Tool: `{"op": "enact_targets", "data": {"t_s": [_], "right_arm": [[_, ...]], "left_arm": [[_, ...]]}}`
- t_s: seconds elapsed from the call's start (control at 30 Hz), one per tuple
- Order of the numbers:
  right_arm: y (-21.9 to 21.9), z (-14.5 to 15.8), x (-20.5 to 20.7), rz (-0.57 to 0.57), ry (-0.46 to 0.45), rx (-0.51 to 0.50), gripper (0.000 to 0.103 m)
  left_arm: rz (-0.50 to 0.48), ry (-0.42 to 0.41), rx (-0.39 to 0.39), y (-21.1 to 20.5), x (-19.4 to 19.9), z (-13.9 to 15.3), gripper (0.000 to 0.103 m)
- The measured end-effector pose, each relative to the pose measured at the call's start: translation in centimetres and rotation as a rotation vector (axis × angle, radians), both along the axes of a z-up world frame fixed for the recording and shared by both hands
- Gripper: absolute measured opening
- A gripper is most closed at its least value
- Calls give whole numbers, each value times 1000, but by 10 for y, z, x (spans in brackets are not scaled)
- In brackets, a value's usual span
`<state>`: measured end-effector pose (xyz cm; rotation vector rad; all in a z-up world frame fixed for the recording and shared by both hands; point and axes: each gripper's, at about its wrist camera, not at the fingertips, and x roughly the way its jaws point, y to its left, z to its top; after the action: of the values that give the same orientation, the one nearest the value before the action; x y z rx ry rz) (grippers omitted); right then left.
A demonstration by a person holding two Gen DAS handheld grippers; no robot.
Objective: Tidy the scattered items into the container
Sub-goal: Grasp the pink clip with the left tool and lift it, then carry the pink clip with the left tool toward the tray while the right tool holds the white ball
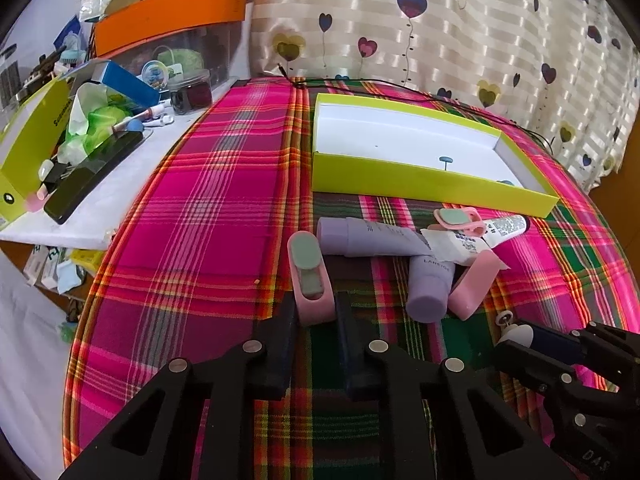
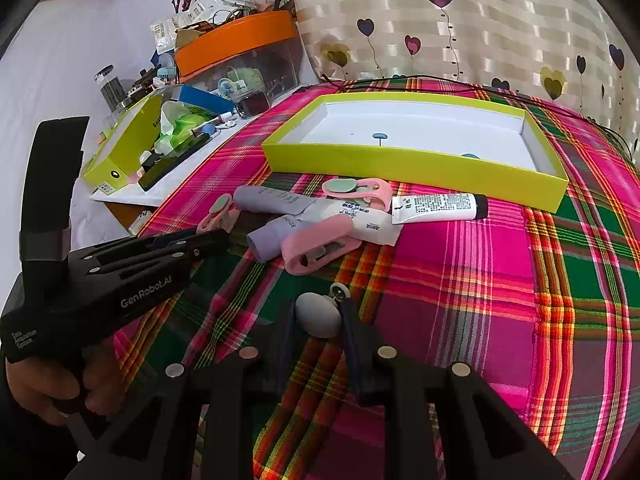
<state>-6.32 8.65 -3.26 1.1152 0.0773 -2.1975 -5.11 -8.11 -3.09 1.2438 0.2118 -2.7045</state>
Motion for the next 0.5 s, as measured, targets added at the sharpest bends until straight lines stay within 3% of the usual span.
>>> {"op": "enact_targets", "data": {"t_s": [0.5], "right_arm": [[5, 7, 12, -6, 38, 7, 24]], "left_arm": [[-12, 36, 0, 5, 18, 14, 18]]}}
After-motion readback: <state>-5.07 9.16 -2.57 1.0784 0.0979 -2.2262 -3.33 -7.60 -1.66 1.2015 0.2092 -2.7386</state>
